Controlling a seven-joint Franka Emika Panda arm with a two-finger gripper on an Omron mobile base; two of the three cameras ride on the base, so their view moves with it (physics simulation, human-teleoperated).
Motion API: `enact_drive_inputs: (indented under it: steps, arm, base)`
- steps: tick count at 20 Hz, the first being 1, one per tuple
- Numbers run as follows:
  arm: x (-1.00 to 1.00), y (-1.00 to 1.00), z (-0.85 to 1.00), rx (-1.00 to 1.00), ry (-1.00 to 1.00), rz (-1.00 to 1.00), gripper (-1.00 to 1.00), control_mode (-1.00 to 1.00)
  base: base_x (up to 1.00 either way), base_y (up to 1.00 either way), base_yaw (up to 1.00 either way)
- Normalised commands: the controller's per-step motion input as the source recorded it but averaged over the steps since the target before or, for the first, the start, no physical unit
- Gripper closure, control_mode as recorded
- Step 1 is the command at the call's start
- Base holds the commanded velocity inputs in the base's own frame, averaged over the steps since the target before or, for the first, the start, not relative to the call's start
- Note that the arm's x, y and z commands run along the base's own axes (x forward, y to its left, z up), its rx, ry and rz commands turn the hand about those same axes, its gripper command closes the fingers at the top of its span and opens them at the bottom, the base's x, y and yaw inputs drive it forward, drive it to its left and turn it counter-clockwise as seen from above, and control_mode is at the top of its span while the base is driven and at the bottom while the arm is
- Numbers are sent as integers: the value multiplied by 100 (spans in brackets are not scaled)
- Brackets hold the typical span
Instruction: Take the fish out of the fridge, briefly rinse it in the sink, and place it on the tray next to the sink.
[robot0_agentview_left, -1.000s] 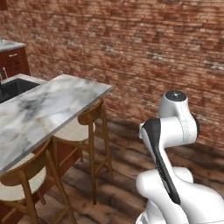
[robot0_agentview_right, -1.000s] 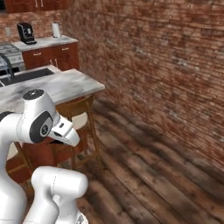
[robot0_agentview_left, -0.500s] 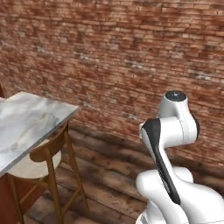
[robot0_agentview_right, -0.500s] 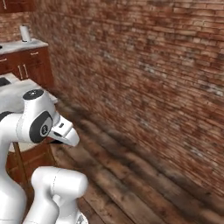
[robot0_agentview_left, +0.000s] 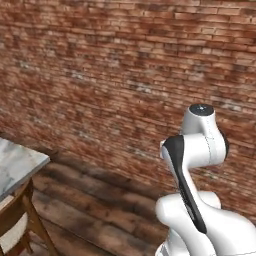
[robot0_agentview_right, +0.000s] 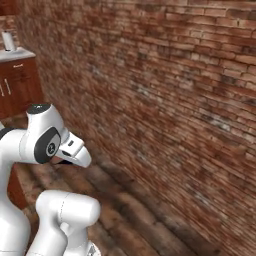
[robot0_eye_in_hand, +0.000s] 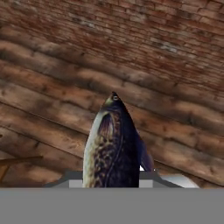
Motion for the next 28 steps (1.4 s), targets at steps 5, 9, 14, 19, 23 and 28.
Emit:
enact_drive_inputs:
  steps: [5,9,14,19,23,28]
  arm:
    - [0,0,0,0,0,0,100,100]
    - [0,0,0,0,0,0,100,100]
    - [0,0,0,0,0,0,100,100]
    - [0,0,0,0,0,0,100,100]
    - [0,0,0,0,0,0,100,100]
    - [0,0,0,0,0,0,100,100]
  base:
    - [100,-37,37]
    - [84,-5,63]
    - [65,0,73]
    - [85,-2,69]
    - [100,-14,57]
    - [100,-70,31]
